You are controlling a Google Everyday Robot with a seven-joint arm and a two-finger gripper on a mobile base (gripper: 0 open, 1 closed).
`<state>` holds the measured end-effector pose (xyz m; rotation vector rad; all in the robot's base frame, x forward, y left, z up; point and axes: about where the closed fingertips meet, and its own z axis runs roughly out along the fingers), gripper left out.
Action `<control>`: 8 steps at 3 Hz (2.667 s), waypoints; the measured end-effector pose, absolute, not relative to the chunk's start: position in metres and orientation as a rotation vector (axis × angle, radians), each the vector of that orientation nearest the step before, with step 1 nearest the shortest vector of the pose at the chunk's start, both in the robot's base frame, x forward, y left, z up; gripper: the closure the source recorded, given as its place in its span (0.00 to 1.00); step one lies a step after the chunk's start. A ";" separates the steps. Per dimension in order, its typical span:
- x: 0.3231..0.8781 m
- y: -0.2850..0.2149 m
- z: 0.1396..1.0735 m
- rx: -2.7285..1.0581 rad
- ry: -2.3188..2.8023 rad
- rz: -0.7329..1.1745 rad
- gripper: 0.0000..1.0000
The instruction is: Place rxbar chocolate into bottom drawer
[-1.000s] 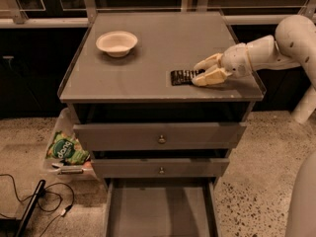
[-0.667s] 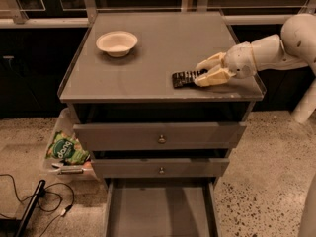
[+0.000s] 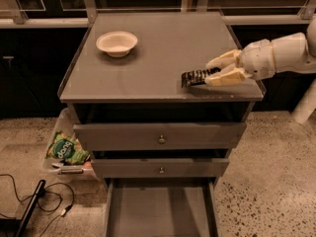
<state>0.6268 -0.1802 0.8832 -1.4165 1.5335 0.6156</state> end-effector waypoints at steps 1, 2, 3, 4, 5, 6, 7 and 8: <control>0.608 -0.192 0.890 -1.424 1.508 0.577 1.00; 0.575 -0.214 0.880 -1.452 1.511 0.516 1.00; 0.533 -0.236 0.863 -1.466 1.531 0.477 1.00; 0.533 -0.236 0.863 -1.467 1.531 0.477 1.00; 0.516 -0.235 0.862 -1.496 1.509 0.458 1.00; 0.471 -0.237 0.835 -1.509 1.532 0.468 1.00; 0.434 -0.233 0.767 -1.486 1.611 0.572 1.00; 0.426 -0.219 0.702 -1.534 1.643 0.637 1.00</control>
Offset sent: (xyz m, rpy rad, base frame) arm -0.0963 -0.0685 -0.0197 -0.1141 -0.1020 -0.0320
